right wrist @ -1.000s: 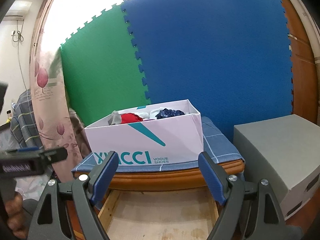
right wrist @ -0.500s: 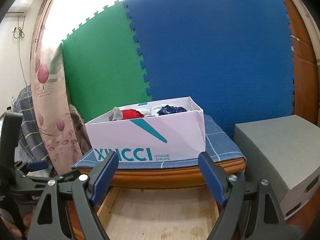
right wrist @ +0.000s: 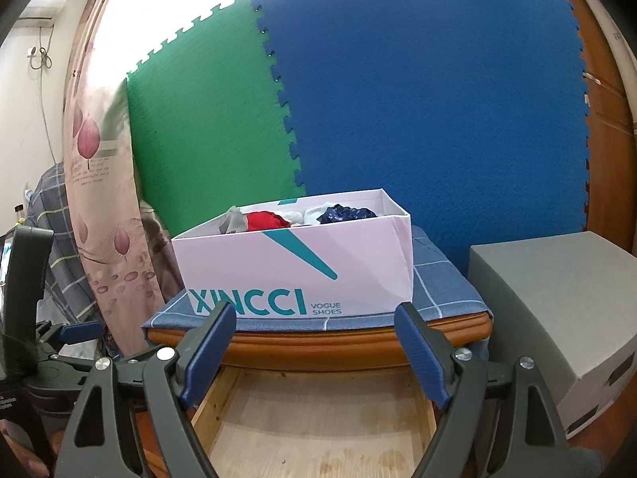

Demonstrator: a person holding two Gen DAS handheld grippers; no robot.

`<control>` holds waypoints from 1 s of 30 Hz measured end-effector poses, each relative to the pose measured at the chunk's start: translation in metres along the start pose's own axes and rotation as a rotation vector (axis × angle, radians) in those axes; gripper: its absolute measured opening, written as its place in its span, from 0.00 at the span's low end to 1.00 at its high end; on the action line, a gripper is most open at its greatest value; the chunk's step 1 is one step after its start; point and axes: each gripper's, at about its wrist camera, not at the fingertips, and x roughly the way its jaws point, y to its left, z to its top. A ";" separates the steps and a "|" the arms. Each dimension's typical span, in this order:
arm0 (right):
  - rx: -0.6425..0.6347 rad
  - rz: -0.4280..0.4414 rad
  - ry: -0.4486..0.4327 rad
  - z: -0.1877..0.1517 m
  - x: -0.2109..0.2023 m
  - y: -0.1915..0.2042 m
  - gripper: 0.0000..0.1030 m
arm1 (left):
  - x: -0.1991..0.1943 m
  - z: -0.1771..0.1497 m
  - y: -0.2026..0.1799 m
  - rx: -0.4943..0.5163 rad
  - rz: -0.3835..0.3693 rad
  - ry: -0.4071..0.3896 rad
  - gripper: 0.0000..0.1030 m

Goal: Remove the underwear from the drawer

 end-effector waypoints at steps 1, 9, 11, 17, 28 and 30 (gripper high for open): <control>0.001 0.001 0.002 0.000 0.000 0.000 0.81 | 0.001 0.000 0.000 0.002 0.000 0.002 1.00; 0.001 0.004 0.003 0.000 0.000 0.000 0.81 | 0.002 -0.001 -0.002 0.005 -0.005 0.010 1.00; 0.001 0.005 0.005 -0.001 0.001 0.001 0.81 | 0.002 -0.001 -0.002 0.005 -0.007 0.009 1.00; 0.001 0.008 0.009 -0.002 0.001 0.001 0.81 | 0.002 -0.005 -0.003 0.009 -0.019 0.004 1.00; 0.016 0.005 0.006 -0.001 -0.002 -0.005 0.81 | -0.007 -0.002 -0.005 0.021 -0.003 -0.043 1.00; 0.043 0.008 0.018 0.003 -0.002 -0.011 0.81 | -0.007 -0.001 -0.005 0.023 0.007 -0.040 1.00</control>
